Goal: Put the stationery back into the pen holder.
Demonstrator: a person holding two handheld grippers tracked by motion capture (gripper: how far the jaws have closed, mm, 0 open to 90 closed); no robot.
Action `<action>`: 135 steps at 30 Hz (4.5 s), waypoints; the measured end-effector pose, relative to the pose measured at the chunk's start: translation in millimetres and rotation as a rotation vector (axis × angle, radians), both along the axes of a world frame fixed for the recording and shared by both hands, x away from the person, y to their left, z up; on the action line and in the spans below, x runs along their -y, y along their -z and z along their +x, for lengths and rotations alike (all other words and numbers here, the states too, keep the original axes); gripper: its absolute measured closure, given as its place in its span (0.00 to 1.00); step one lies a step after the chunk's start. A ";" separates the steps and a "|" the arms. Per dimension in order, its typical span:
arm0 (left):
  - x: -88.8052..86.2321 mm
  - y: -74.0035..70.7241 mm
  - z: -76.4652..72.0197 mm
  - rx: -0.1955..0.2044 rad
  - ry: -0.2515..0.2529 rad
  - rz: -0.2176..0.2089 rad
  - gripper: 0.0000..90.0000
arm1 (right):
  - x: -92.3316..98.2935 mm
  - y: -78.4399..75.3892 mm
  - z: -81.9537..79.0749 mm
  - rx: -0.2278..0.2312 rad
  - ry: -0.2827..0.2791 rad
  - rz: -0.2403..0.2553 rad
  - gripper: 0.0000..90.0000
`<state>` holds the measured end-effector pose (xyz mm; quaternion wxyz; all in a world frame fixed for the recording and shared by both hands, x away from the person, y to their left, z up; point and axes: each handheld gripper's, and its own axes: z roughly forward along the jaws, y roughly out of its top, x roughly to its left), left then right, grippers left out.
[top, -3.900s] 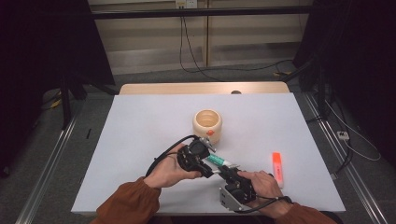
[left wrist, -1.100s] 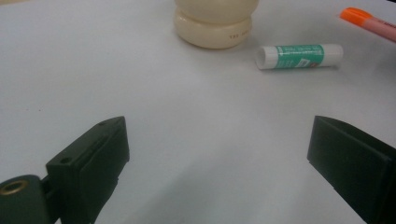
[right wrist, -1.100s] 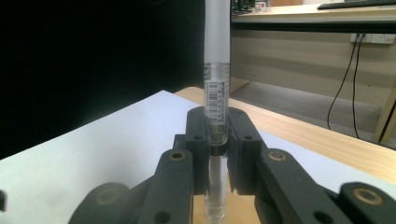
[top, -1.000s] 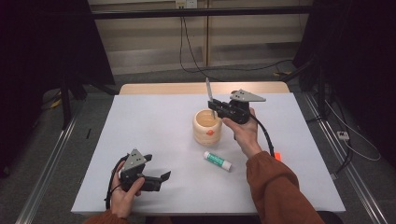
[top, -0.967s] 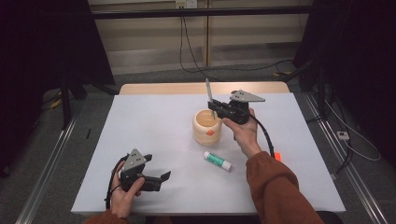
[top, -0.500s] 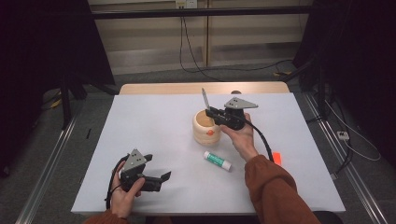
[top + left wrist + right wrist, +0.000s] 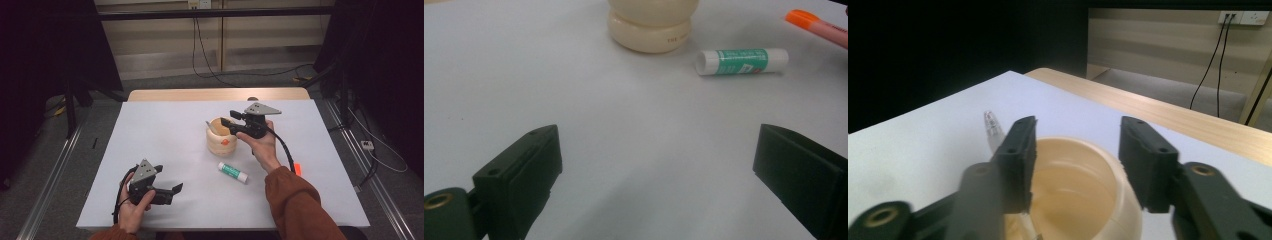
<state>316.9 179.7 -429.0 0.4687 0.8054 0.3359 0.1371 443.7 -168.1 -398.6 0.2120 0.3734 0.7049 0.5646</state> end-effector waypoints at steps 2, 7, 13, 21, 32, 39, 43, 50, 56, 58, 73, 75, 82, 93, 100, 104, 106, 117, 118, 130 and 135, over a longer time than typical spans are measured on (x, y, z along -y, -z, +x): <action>-0.4 -0.2 0.3 0.000 -0.004 0.007 0.06 | 2.2 -2.3 -1.1 -0.002 0.008 0.004 0.42; -1.1 -0.1 0.4 -0.002 -0.005 0.002 0.06 | 8.6 -7.7 -4.6 -0.013 0.011 -0.017 0.23; -1.2 0.0 0.6 -0.005 -0.009 -0.002 0.06 | 21.2 -13.8 -15.5 -0.014 0.035 -0.022 0.13; -2.1 0.3 1.0 -0.009 -0.015 -0.006 0.06 | 38.3 -14.6 -31.0 -0.036 0.012 -0.050 0.11; -2.9 -0.9 0.6 -0.003 -0.011 -0.008 0.06 | 66.6 -3.5 -62.9 -0.072 0.012 -0.102 0.09; -3.2 -0.2 0.8 -0.006 -0.010 -0.010 0.06 | 67.4 4.7 -66.0 -0.133 -0.029 -0.144 0.07; -3.3 0.3 1.5 -0.013 -0.014 -0.007 0.06 | 64.8 3.9 -70.8 -0.173 -0.076 -0.170 0.06; -1.5 0.2 1.5 -0.012 -0.006 -0.004 0.06 | 59.0 8.8 -74.9 -0.308 -0.154 -0.273 0.07; -2.2 0.1 1.7 -0.014 -0.012 -0.009 0.06 | 43.7 7.1 -74.4 -0.397 -0.216 -0.371 0.11; -1.5 0.1 1.8 -0.013 -0.008 -0.006 0.06 | 38.4 7.7 -74.3 -0.421 -0.240 -0.403 0.11; -0.7 0.0 1.5 -0.010 0.005 -0.003 0.06 | 6.4 20.3 -73.6 -0.522 -0.341 -0.555 0.24; -0.7 0.1 1.7 -0.010 0.005 -0.005 0.06 | 5.0 22.2 -73.7 -0.535 -0.349 -0.562 0.30; -1.0 0.1 1.6 -0.008 0.003 0.003 0.06 | -1.6 24.7 -72.8 -0.551 -0.365 -0.597 0.45; -0.5 0.0 1.5 -0.011 0.002 0.007 0.06 | -8.4 31.1 -76.2 -0.546 -0.391 -0.649 0.59; -0.1 0.2 1.2 -0.011 0.005 0.006 0.06 | -11.1 31.4 -78.0 -0.513 -0.381 -0.681 0.70; -0.1 0.1 1.1 -0.012 0.005 0.006 0.06 | -10.1 31.1 -77.1 -0.511 -0.384 -0.683 0.73; -0.2 0.3 1.3 -0.013 0.006 0.008 0.06 | -9.5 31.3 -76.6 -0.508 -0.387 -0.679 0.73; -0.1 0.3 1.5 -0.015 0.007 0.007 0.06 | -4.3 29.3 -75.3 -0.530 -0.428 -0.651 0.73; -0.5 0.2 1.5 -0.014 0.009 0.011 0.06 | -3.9 29.0 -75.6 -0.531 -0.432 -0.645 0.73; -3.1 -0.6 1.7 -0.011 -0.007 0.003 0.07 | 9.9 7.9 -81.3 -0.507 -0.464 -0.580 0.73; -2.9 -0.2 1.1 -0.013 -0.005 0.009 0.07 | 11.9 -4.9 -87.6 -0.472 -0.512 -0.556 0.73</action>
